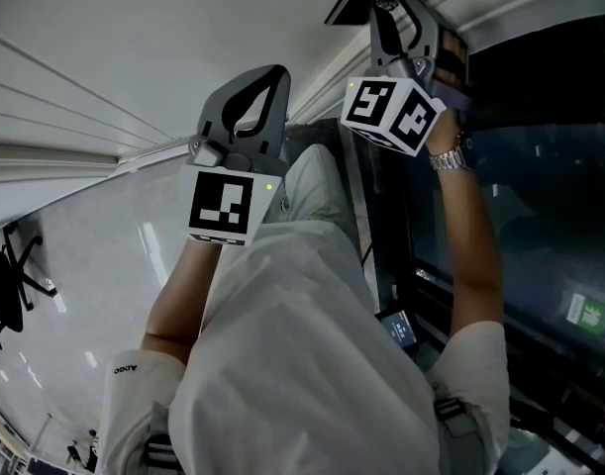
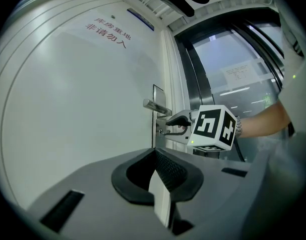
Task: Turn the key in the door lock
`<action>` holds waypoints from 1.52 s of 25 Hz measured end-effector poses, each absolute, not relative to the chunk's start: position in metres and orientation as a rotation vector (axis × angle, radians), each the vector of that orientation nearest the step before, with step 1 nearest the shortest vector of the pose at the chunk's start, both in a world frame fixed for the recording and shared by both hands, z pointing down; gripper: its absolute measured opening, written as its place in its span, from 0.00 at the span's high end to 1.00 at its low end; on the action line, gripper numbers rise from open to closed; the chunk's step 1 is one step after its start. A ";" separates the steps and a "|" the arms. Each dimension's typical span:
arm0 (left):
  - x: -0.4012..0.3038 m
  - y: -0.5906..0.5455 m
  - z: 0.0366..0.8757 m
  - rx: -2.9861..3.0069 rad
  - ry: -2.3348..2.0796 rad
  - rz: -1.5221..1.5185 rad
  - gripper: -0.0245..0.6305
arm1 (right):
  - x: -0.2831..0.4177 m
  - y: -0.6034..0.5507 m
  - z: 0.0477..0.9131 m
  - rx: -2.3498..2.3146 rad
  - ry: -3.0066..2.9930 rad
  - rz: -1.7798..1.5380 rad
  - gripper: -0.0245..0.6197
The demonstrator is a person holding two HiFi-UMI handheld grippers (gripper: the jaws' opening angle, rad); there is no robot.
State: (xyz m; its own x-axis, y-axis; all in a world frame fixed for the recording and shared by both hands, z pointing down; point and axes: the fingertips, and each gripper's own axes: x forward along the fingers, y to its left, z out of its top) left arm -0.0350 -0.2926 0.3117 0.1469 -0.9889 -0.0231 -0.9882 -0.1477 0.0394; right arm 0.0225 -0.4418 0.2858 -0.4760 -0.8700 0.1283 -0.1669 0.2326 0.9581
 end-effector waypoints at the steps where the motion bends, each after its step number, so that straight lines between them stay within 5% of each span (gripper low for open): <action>1: -0.036 -0.292 0.312 2.365 -2.044 -0.068 0.95 | 0.020 -0.442 0.287 0.937 -1.790 -1.303 0.72; 5: -0.037 -0.291 0.312 2.361 -2.051 -0.072 0.95 | 0.018 -0.446 0.293 0.906 -1.755 -1.311 0.72; 11: -0.039 -0.290 0.310 2.348 -2.062 -0.071 0.95 | 0.022 -0.449 0.290 0.980 -1.747 -1.306 0.93; 14: -0.040 -0.290 0.307 2.338 -2.071 -0.073 0.95 | 0.026 -0.451 0.286 1.040 -1.830 -1.217 0.94; 25: -0.042 -0.289 0.310 2.340 -2.068 -0.061 0.95 | 0.027 -0.454 0.281 1.213 -2.318 -0.516 0.94; 38: -0.040 -0.287 0.313 2.323 -2.076 -0.059 0.95 | 0.035 -0.462 0.283 1.263 -2.720 0.731 0.94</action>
